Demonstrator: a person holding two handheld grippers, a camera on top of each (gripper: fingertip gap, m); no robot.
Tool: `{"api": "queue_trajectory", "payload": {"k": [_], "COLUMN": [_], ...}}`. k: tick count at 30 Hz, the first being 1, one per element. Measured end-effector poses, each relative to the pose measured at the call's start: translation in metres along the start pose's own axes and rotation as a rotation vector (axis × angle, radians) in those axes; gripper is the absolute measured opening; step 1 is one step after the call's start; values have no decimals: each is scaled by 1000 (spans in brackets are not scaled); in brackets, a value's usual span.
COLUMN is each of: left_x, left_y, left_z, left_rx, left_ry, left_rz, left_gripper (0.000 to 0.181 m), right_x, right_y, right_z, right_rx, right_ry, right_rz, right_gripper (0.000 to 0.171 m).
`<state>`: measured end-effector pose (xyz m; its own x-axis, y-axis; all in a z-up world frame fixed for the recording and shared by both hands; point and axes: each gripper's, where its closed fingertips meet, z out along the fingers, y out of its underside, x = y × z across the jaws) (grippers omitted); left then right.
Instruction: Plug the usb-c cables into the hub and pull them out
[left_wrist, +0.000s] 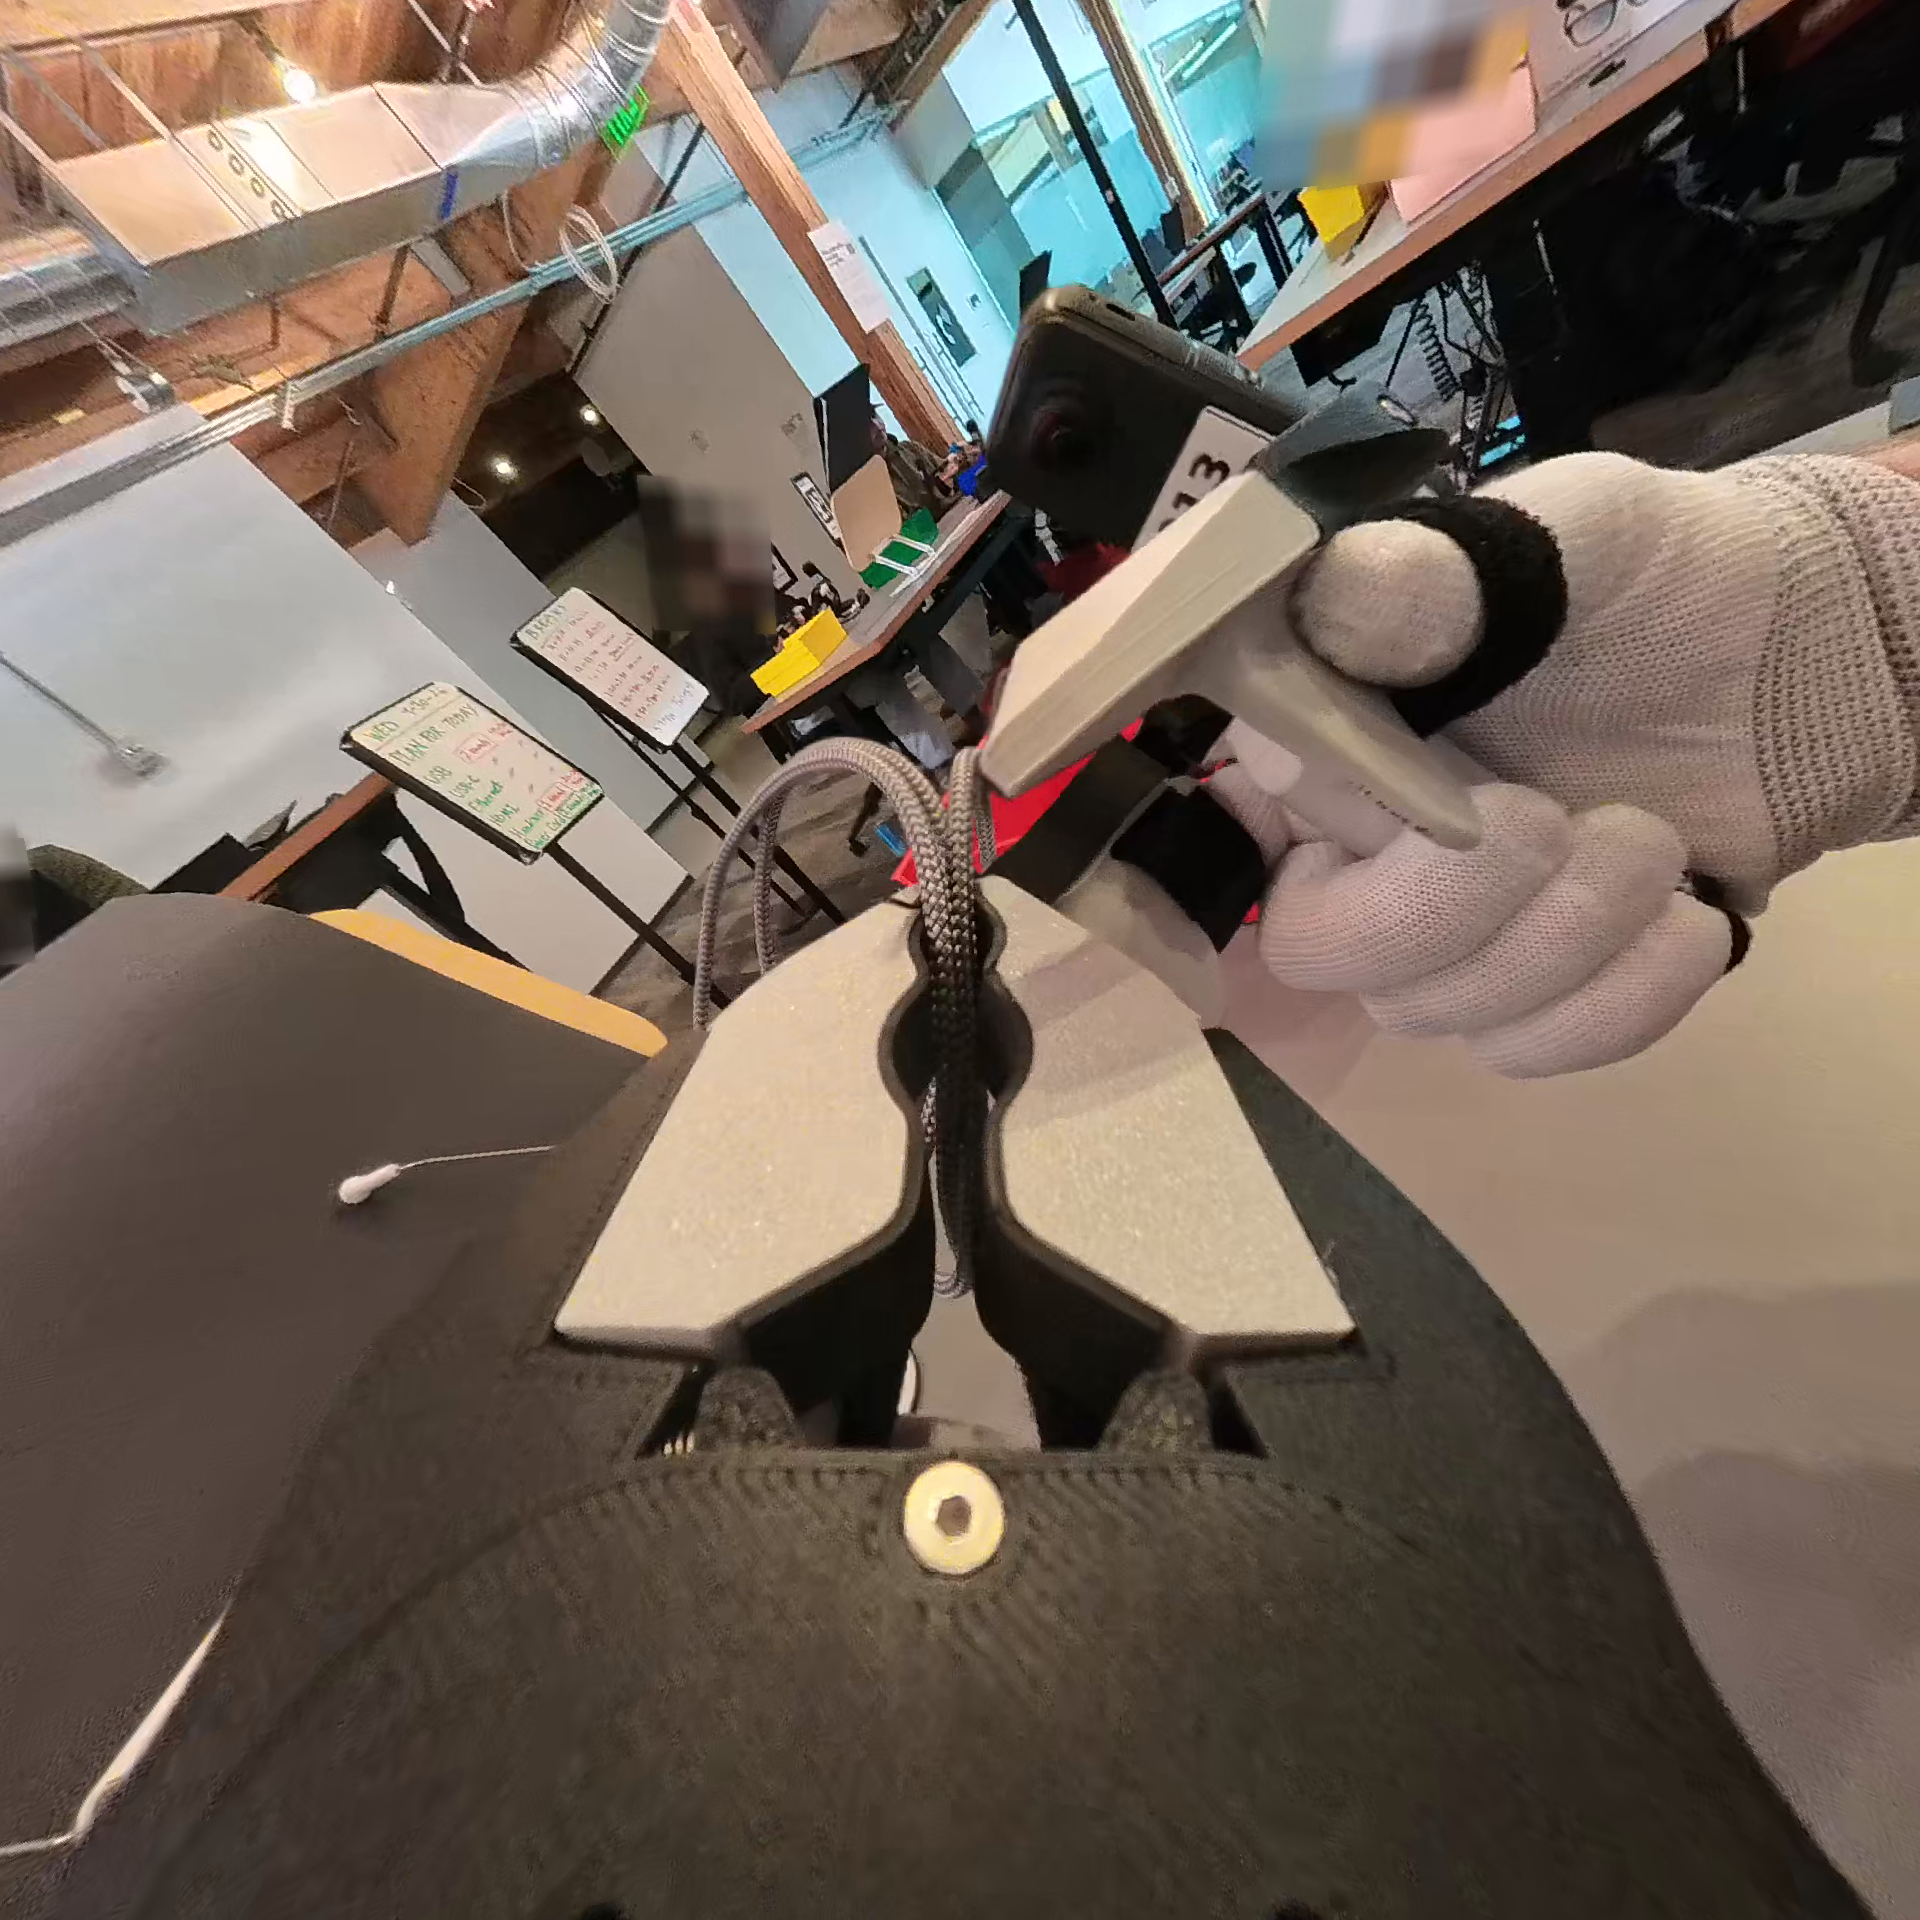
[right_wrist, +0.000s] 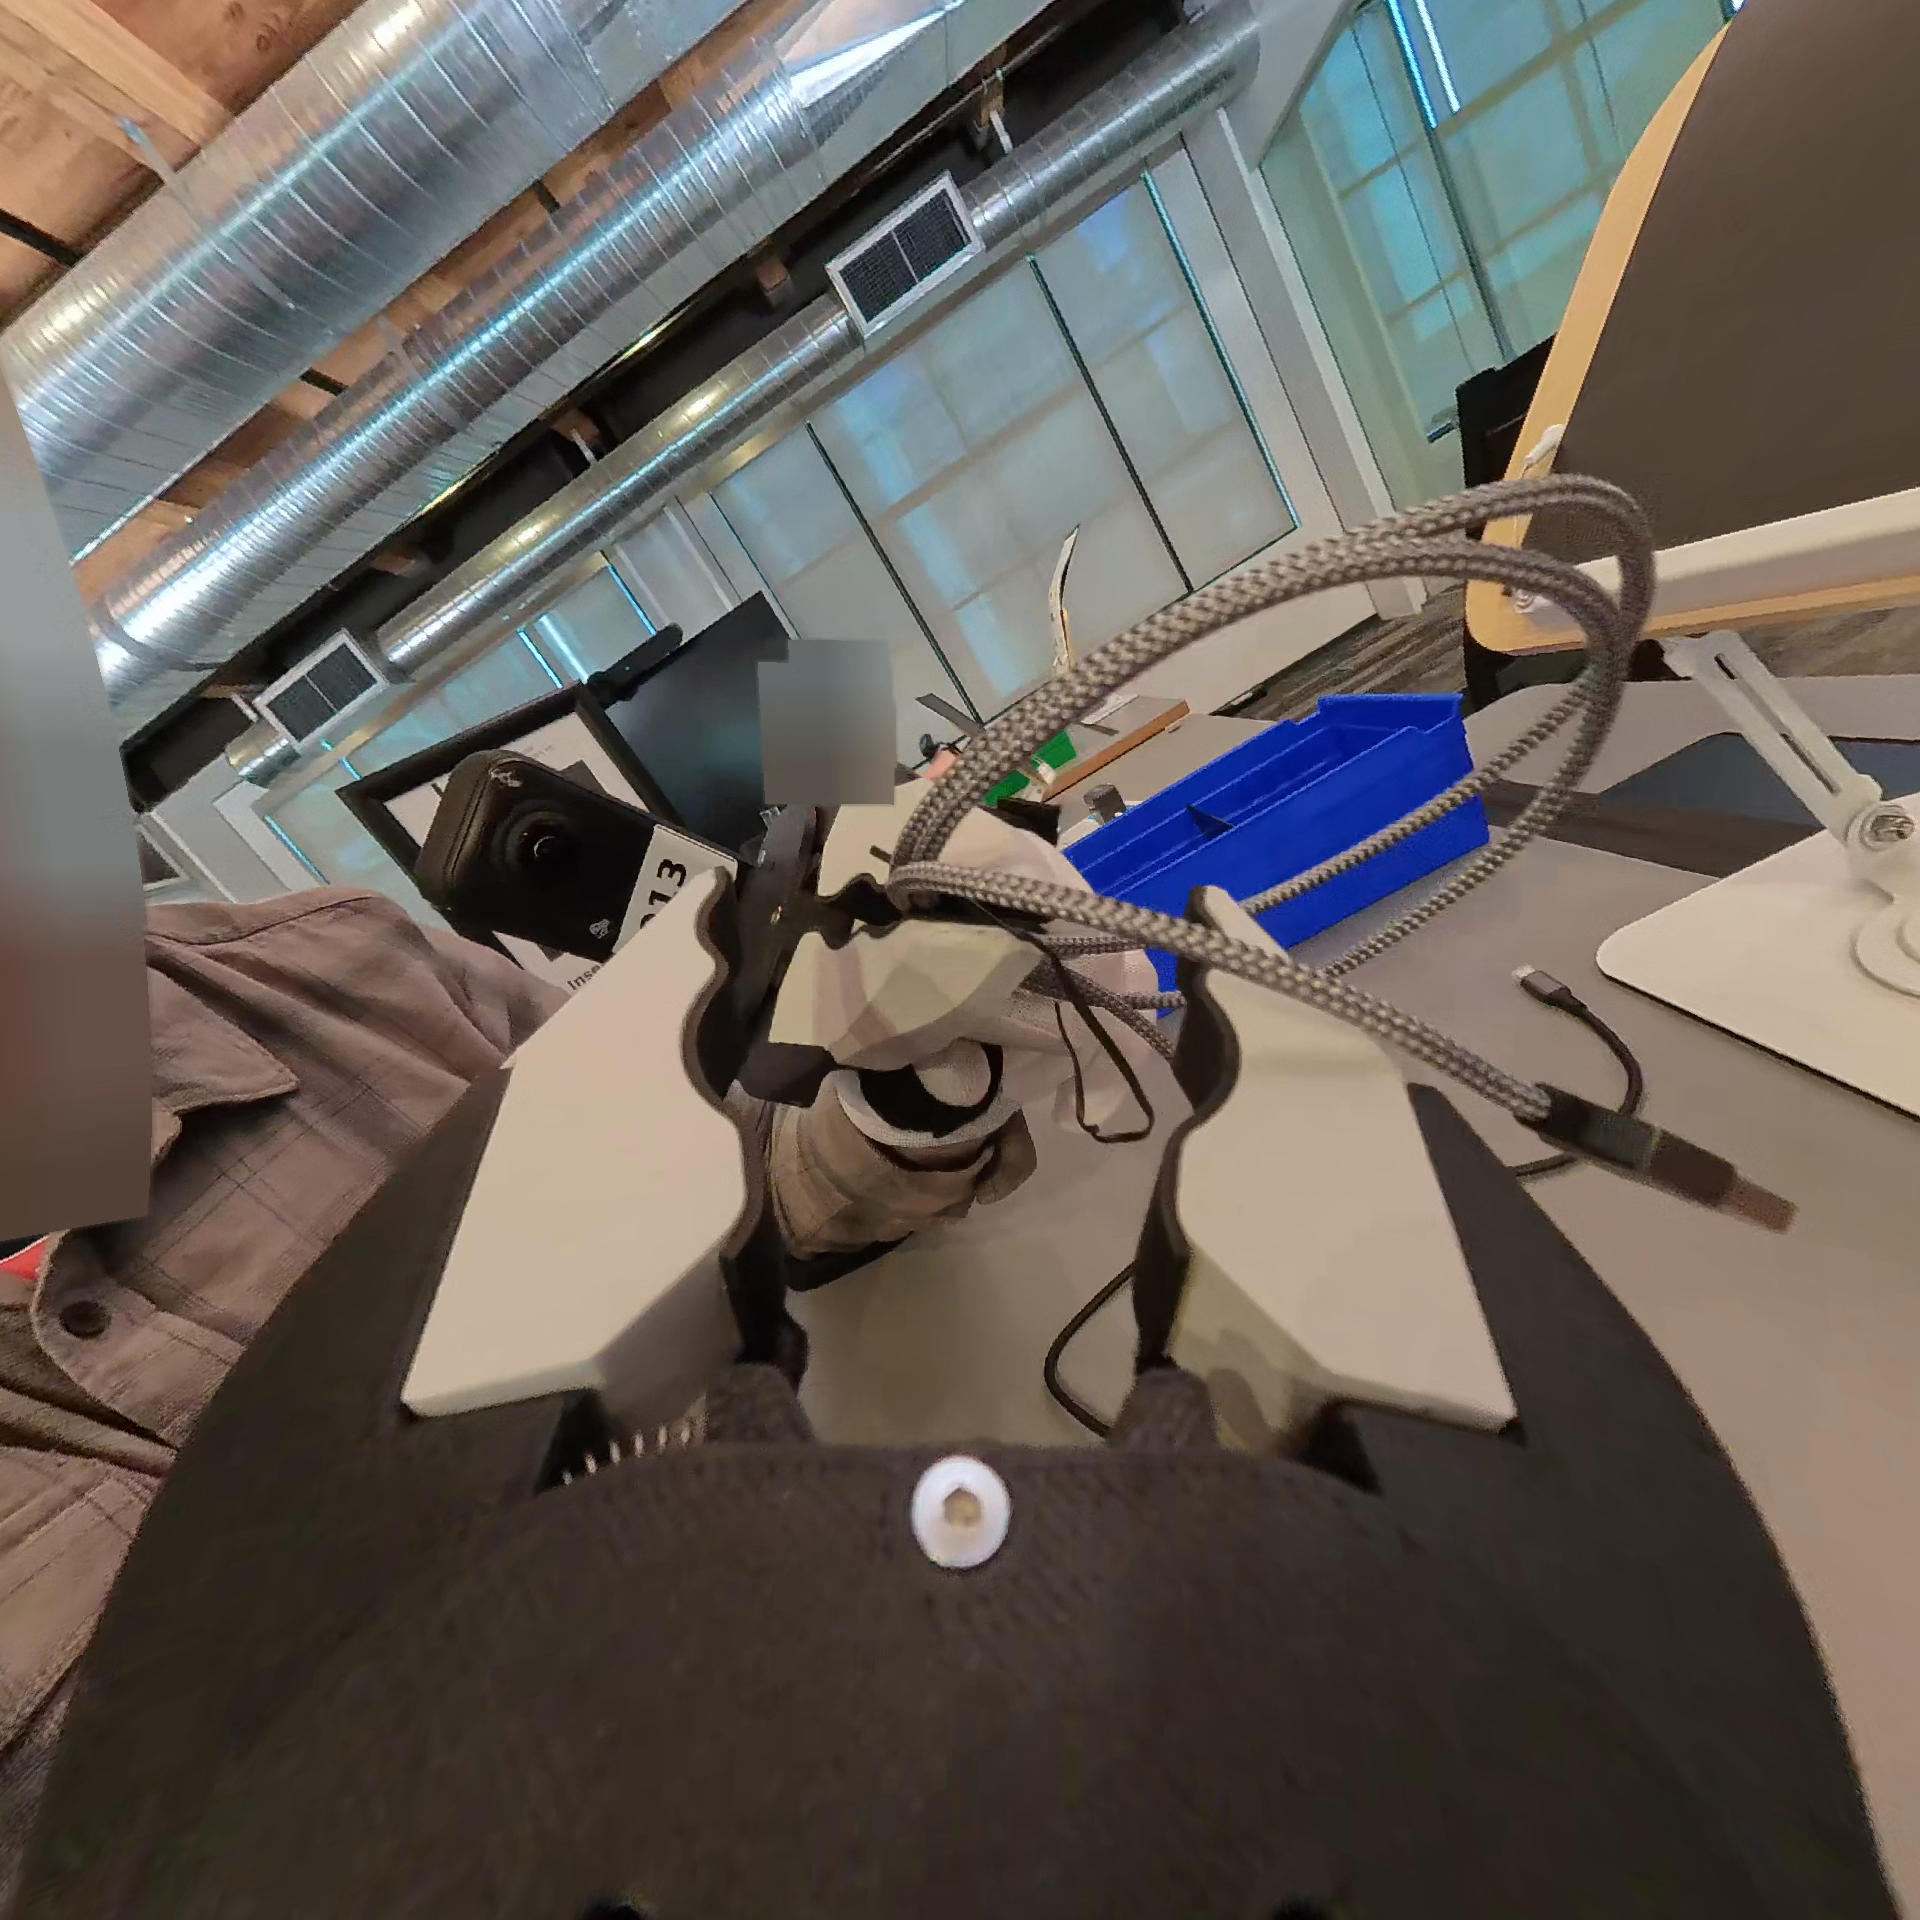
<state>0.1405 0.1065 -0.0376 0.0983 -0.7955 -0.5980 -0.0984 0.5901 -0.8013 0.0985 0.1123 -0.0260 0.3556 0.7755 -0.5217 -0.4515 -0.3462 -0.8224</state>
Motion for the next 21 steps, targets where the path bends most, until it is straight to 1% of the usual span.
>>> {"api": "queue_trajectory", "payload": {"k": [3, 9, 11, 13, 14, 15, 17, 19, 20, 21], "left_x": [-4, -10, -9, -12, -13, -15, -17, -18, -18, -17], "left_y": [-1, -2, -3, -5, -5, -6, -8, -9, -10, -10], "left_z": [-1, -2, -2, -3, -4, -5, -6, -7, -7, -6], "left_rx": [3, -5, 0, 9, 12, 16, 21, 25, 26, 26], "left_ry": [-25, -112, -124, -129, -134, -138, -143, -152, -152, -149], "left_rz": [15, 112, 124, 97, 97, 95, 86, 95, 92, 95], "left_gripper": [2, 2, 2, 2, 2, 2, 2, 2, 2, 2], "right_x": [3, 3, 4, 9, 6, 3, 1, -11, -17, -24], "right_y": [-4, -3, -6, -5, -6, -6, -5, -5, -8, -9], "right_z": [-3, -1, -3, -10, -13, -16, -24, -27, -26, -20], "right_rx": [10, -40, -40, -71, -73, -75, -107, -139, -157, -199], "right_ry": [66, 248, 324, 427, 449, 468, 557, 609, 648, 675], "right_rz": [-30, -108, -177, -254, -285, -302, -403, -525, -634, -769], "right_gripper": [86, 85, 83, 83, 81, 77, 69, 49, 38, 31]}}
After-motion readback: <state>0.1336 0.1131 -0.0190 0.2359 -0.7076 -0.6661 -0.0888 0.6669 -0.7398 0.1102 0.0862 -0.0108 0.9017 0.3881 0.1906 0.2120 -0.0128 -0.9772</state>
